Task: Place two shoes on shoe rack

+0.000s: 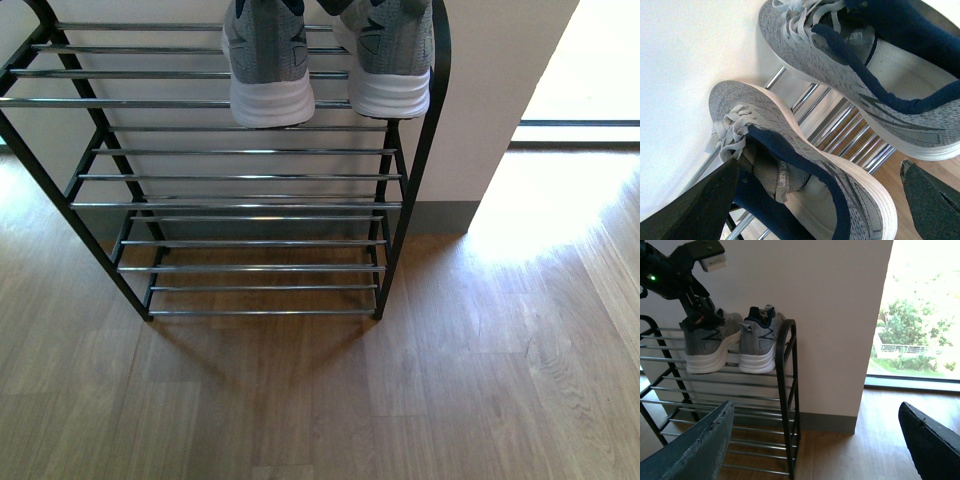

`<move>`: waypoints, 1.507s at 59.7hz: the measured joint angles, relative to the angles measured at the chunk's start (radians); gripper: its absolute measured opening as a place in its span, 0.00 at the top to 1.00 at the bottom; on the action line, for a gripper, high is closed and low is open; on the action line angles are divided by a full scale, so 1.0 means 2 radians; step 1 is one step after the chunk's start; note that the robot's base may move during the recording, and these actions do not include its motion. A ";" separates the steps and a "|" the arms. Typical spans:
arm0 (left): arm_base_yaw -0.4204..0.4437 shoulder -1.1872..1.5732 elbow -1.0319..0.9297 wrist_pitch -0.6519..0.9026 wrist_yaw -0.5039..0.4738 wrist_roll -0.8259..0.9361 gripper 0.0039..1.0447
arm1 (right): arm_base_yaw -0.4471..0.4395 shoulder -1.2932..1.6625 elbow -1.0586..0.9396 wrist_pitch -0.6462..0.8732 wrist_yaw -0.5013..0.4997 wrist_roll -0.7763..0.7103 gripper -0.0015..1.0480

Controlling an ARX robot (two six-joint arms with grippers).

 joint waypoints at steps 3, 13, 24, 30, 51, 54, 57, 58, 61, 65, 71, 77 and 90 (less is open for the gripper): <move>-0.003 -0.022 -0.027 0.025 -0.005 -0.002 0.09 | 0.000 0.000 0.000 0.000 0.000 0.000 0.09; -0.016 -0.103 -0.134 0.124 -0.047 -0.004 0.09 | 0.000 0.000 0.000 0.000 0.000 0.000 0.09; -0.023 -0.197 -0.240 0.206 -0.078 -0.029 0.09 | 0.000 0.000 0.000 0.000 0.000 0.000 0.09; -0.022 -0.263 -0.312 0.245 -0.099 -0.064 0.09 | 0.000 0.000 0.000 0.000 0.000 0.000 0.09; 0.015 -0.477 -0.564 0.332 -0.188 -0.245 0.09 | 0.000 0.000 0.000 0.000 0.000 0.000 0.09; 0.019 -0.488 -0.588 0.344 -0.195 -0.263 0.09 | 0.000 0.000 0.000 0.000 0.000 0.000 0.09; 0.024 -0.496 -0.610 0.354 -0.195 -0.289 0.09 | 0.000 0.000 0.000 0.000 0.000 0.000 0.09; 0.027 -0.497 -0.619 0.361 -0.200 -0.297 0.09 | 0.000 0.000 0.000 0.000 0.000 0.000 0.09; 0.031 -0.499 -0.629 0.370 -0.200 -0.313 0.09 | 0.000 0.000 0.000 0.000 0.000 0.000 0.09; 0.037 -0.500 -0.645 0.389 -0.199 -0.329 0.09 | 0.000 0.000 0.000 0.000 0.000 0.000 0.09; 0.043 -0.500 -0.655 0.393 -0.199 -0.350 0.09 | 0.000 0.000 0.000 0.000 0.000 0.000 0.09; 0.044 -0.500 -0.656 0.393 -0.199 -0.360 0.09 | 0.000 0.000 0.000 0.000 0.000 0.000 0.09; 0.079 -0.521 -0.721 0.526 -0.110 -0.299 0.34 | 0.000 0.000 0.000 0.000 0.000 0.000 0.09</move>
